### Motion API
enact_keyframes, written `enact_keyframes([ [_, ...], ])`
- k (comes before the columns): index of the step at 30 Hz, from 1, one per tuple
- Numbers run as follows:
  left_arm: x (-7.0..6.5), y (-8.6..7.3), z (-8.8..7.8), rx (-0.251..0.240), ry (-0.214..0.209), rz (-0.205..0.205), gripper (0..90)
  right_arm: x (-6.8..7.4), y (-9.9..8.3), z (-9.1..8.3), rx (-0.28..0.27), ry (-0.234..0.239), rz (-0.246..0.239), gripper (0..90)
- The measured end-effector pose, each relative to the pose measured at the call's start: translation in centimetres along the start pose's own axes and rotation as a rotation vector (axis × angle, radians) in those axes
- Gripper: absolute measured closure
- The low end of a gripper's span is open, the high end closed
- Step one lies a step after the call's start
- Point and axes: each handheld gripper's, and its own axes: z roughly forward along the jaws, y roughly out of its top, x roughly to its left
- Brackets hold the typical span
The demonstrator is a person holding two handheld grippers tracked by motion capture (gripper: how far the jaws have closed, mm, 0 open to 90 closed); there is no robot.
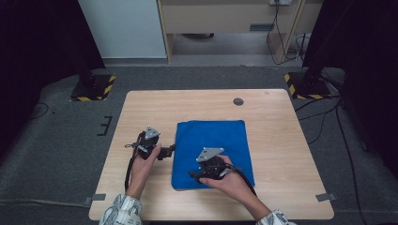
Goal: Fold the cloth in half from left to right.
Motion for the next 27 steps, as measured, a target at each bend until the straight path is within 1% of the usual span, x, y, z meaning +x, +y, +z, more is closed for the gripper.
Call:
enact_keyframes([
  [2,0.4,0.1,-0.4,-0.018,0.026,-0.011,9.2,0.3,0.1,0.2,-0.003,0.003,-0.002,42.4],
  [3,0.8,0.1,-0.7,-0.04,0.038,-0.029,9.2,0.5,0.2,0.3,-0.002,0.009,-0.003,43.6],
  [4,0.8,0.1,-0.7,-0.04,0.038,-0.029,9.2,0.5,0.2,0.3,-0.002,0.009,-0.003,43.6],
  [6,1.3,-0.1,-0.9,-0.038,0.047,-0.026,9.2,0.9,0.4,0.5,-0.005,0.015,-0.011,46.2],
  [7,1.6,-0.2,-1.0,-0.043,0.049,-0.034,9.2,1.1,0.4,0.6,-0.006,0.018,-0.014,47.5],
  [9,2.2,-0.2,-1.2,-0.041,0.051,-0.022,9.2,1.5,0.4,0.9,-0.004,0.02,-0.017,50.9],
  [11,3.0,-0.3,-1.6,-0.061,0.052,-0.035,9.2,2.0,0.5,1.4,-0.019,0.016,-0.006,56.0],
  [12,3.3,-0.3,-1.7,-0.069,0.048,-0.048,9.2,2.3,0.6,1.6,-0.027,0.024,-0.001,58.0],
  [13,3.6,-0.4,-1.8,-0.07,0.047,-0.052,9.2,2.6,0.7,1.9,-0.03,0.027,-0.005,60.4],
  [15,4.1,-0.6,-1.9,-0.062,0.054,-0.051,9.2,3.3,1.0,2.6,-0.018,0.044,-0.02,66.7],
  [17,4.4,-0.8,-1.9,-0.059,0.056,-0.063,9.3,4.0,1.2,3.3,-0.005,0.057,-0.038,72.3],
  [19,4.7,-0.9,-2.0,-0.062,0.054,-0.08,9.3,4.6,1.5,3.8,0.003,0.065,-0.057,76.4],
  [21,4.8,-0.9,-2.0,-0.065,0.05,-0.083,9.3,5.4,1.6,4.3,0.017,0.074,-0.076,79.9],
  [24,4.8,-0.9,-2.1,-0.075,0.046,-0.093,9.5,5.9,1.4,4.9,0.038,0.083,-0.084,79.2],
  [25,4.8,-0.9,-2.2,-0.075,0.045,-0.094,9.6,6.2,1.3,5.1,0.05,0.071,-0.1,77.0],
  [27,4.8,-0.9,-2.2,-0.075,0.044,-0.093,9.6,6.3,1.1,5.1,0.049,0.062,-0.1,72.5],
])
